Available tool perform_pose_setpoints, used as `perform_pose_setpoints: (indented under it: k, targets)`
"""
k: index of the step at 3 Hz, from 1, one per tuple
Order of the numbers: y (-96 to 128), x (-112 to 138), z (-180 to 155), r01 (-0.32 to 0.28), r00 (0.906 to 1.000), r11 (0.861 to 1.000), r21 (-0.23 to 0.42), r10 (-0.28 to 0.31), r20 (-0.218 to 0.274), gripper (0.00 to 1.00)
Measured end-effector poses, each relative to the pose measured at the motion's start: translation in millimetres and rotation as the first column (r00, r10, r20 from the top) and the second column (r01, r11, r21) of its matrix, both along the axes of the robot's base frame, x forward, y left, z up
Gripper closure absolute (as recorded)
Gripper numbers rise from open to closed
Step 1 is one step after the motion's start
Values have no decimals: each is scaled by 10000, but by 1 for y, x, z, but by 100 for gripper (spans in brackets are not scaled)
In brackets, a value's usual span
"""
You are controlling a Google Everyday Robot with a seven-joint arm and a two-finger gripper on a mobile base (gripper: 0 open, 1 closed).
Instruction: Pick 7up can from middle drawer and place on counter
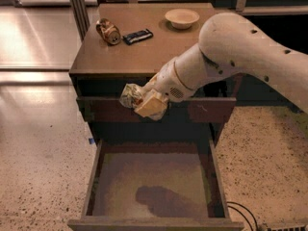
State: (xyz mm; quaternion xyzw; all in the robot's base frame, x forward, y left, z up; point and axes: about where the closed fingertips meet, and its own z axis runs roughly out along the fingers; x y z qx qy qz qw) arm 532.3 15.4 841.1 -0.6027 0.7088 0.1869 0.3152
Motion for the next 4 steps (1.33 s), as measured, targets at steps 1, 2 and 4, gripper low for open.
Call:
perform_pose_setpoints:
  k: [1,2,4]
  targets:
    - [6,11,43,-108,9971,9999,-37,110,758,100]
    - [-2,43,71,78,9881,10000,28,-82,1535,100]
    - [-18,147,97,916,9685,9952,-356,-807,2356,100]
